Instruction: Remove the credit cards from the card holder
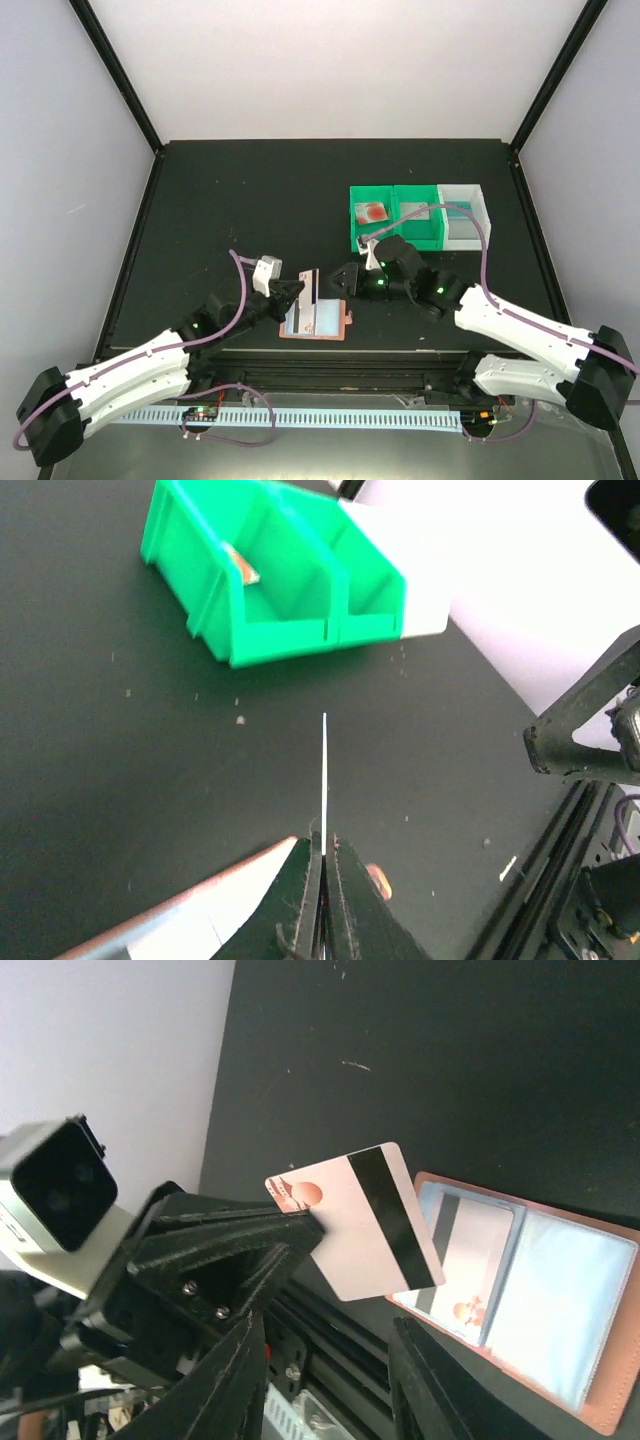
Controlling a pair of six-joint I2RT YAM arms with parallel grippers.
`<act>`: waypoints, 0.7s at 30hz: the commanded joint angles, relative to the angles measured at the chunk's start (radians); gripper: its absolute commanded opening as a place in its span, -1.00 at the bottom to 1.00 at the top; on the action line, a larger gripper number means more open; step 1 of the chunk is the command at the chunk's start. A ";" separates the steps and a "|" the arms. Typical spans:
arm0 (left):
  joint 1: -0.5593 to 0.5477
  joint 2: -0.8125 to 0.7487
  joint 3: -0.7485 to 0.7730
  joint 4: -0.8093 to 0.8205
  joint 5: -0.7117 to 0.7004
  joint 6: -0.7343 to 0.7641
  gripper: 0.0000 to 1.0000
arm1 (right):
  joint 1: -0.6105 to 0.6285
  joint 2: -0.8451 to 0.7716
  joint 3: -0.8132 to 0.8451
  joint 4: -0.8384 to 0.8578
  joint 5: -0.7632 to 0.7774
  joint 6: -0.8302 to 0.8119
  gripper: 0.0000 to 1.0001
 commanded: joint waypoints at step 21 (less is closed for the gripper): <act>-0.134 0.081 0.027 0.218 -0.144 0.570 -0.97 | 0.001 0.103 0.284 -0.302 0.086 0.335 -0.19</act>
